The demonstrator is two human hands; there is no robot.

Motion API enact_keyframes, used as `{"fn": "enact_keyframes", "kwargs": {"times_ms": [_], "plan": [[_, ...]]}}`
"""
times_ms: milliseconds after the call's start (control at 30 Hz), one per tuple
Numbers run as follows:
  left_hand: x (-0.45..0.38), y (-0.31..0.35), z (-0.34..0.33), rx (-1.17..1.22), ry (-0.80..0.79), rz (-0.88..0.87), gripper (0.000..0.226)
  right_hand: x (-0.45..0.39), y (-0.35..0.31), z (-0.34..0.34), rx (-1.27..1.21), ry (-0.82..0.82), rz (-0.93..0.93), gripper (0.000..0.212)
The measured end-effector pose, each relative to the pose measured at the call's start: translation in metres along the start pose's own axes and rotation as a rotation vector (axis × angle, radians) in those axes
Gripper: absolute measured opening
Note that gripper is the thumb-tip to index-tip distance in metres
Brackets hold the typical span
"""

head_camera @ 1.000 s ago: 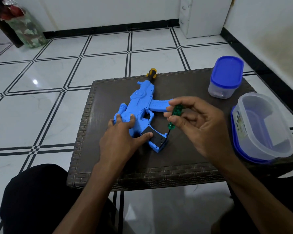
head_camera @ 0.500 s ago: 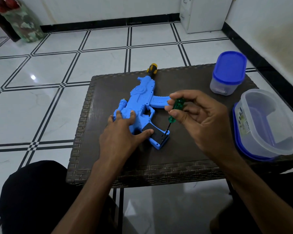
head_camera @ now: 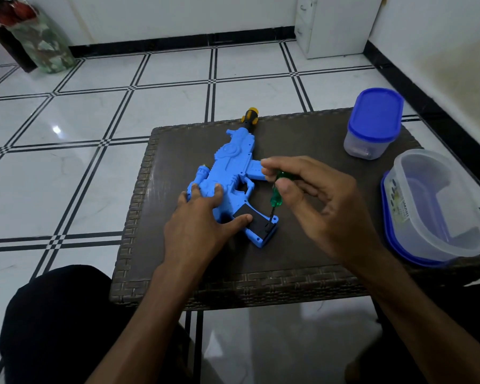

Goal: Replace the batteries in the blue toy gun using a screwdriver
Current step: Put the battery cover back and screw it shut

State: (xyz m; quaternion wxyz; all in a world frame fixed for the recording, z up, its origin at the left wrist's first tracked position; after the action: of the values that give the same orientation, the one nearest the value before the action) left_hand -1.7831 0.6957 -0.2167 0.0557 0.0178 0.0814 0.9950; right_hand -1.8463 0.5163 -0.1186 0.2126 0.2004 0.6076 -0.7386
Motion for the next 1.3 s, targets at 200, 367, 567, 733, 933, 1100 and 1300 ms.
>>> {"fn": "enact_keyframes", "kwargs": {"times_ms": [200, 367, 567, 733, 933, 1100, 1300], "plan": [[-0.001, 0.001, 0.001, 0.002, 0.0, -0.004, 0.081, -0.002, -0.001, -0.001, 0.005, -0.045, 0.005, 0.029], [0.0, 0.001, 0.0, -0.002, 0.001, -0.006, 0.081, -0.003, -0.006, -0.007, 0.147, -0.092, 0.055, 0.023], [-0.001, 0.001, 0.0, -0.003, 0.007, -0.011, 0.08, -0.002, -0.007, -0.017, 0.137, -0.158, 0.053, 0.03], [0.0, 0.001, 0.0, -0.003, 0.006, -0.007, 0.081, -0.004, -0.006, -0.012, 0.108, -0.129, 0.038, 0.026], [0.0, 0.001, 0.001, 0.011, 0.011, -0.006, 0.08, -0.002, -0.009, -0.018, 0.154, -0.192, 0.051, 0.033], [0.001, 0.002, 0.001, 0.007, 0.008, -0.006, 0.081, -0.003, -0.006, -0.018, 0.041, -0.207, 0.005, 0.032], [0.0, 0.002, 0.0, 0.003, 0.016, -0.017, 0.08, -0.003, -0.008, -0.018, 0.284, -0.182, 0.057, 0.028]]}}
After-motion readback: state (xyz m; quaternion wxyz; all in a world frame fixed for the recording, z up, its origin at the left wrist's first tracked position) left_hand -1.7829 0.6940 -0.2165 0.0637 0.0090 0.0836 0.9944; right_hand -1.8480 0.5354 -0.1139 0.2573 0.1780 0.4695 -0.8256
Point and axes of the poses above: each hand's wrist, its own x-axis away from the middle knuckle, its own z-axis out of the back of the hand, y = z × x, the point moved 9 cm from there along -x, towards the middle knuckle, and after that the axes turned 12 degrees about -x, right-handed, at the moved point
